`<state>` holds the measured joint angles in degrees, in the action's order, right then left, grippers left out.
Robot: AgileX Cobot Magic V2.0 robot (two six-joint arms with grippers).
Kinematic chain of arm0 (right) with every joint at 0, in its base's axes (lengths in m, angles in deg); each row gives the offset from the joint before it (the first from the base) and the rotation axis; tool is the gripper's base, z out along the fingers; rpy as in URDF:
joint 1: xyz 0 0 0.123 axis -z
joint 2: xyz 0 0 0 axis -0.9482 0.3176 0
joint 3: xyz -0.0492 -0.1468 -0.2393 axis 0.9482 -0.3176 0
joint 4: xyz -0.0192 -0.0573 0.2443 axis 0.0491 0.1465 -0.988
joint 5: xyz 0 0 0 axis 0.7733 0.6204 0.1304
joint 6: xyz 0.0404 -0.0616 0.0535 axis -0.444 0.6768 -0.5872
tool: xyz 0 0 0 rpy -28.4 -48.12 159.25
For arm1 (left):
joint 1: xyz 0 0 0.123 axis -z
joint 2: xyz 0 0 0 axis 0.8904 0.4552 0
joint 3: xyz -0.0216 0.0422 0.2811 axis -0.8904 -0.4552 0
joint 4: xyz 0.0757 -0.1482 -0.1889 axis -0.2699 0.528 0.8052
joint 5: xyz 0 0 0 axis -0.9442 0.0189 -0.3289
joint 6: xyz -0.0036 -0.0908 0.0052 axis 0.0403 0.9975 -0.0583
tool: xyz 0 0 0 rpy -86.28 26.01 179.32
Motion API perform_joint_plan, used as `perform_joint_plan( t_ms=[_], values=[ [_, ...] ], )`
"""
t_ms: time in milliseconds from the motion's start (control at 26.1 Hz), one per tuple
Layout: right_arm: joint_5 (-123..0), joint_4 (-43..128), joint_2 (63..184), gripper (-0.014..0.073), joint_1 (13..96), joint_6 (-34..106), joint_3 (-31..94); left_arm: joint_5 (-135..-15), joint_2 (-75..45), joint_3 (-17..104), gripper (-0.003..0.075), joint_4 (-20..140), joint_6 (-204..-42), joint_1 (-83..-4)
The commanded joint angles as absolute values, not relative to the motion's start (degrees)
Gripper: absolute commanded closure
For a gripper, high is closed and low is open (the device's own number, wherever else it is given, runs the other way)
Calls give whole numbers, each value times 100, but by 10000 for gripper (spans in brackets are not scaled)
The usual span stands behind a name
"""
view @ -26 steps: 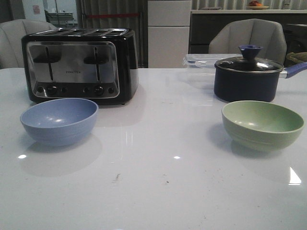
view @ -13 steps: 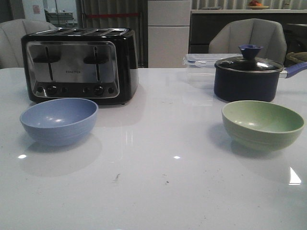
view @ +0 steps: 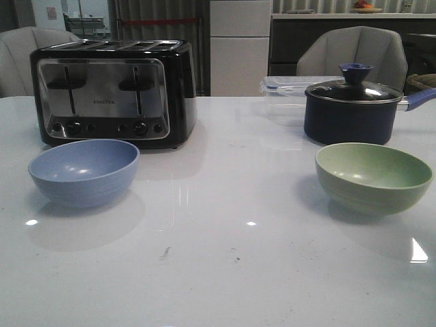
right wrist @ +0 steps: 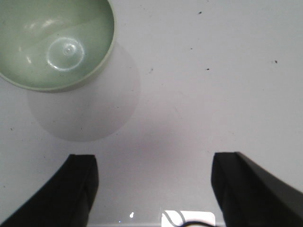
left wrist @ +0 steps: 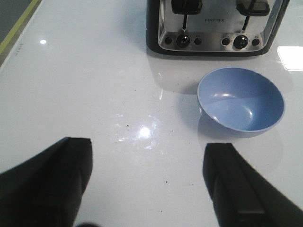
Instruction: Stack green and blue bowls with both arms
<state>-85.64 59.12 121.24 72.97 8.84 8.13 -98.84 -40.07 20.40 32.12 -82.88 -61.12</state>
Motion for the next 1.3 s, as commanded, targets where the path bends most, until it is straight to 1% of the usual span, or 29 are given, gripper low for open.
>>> perform_joint_plan(
  t_ms=[0, 268, 383, 498, 613, 652, 690, 882, 958, 1112, 1265],
  values=[
    [-8171, 5757, 12685, -8, 7347, 917, 1378, -9451, -3957, 2192, 161, 3211, -8274, -6098],
    [-8412, 5534, 14497, -8, 7347, 974, 2620, -9451, -3957, 2192, 161, 3211, -8274, -6098],
    [-8603, 5203, 15250, -8, 7347, 1351, 3141, -9451, -3957, 2192, 161, 3211, -8274, -6098],
    [-8647, 4641, 15780, -8, 7347, 1806, 3557, -9451, -3957, 2192, 161, 3211, -8274, -6098],
    [-8647, 4516, 16206, 6, 7347, 1941, 3864, -9451, -3957, 2192, 161, 3211, -8274, -6098],
    [-8661, 4516, 16326, 32, 7347, 1941, 3953, -9451, -3957, 2192, 161, 3211, -8274, -6098],
    [-8675, 4516, 16421, 76, 7347, 1941, 4028, -9451, -3957, 2192, 161, 3211, -8274, -6098],
    [-8670, 4521, 16517, 368, 7347, 1941, 4139, -9451, -3957, 2192, 161, 3211, -8274, -6098],
    [-8693, 4550, 16517, 436, 7347, 1941, 4139, -9451, -3957, 2192, 161, 3211, -8274, -6098],
    [-8781, 4687, 16510, 534, 7347, 1941, 4139, -9451, -3957, 2192, 161, 3211, -8274, -6098],
    [-9067, 4701, 16302, 541, 7270, 2011, 4276, -9451, -3957, 2192, 161, 3211, -8274, -6098]
  ],
)
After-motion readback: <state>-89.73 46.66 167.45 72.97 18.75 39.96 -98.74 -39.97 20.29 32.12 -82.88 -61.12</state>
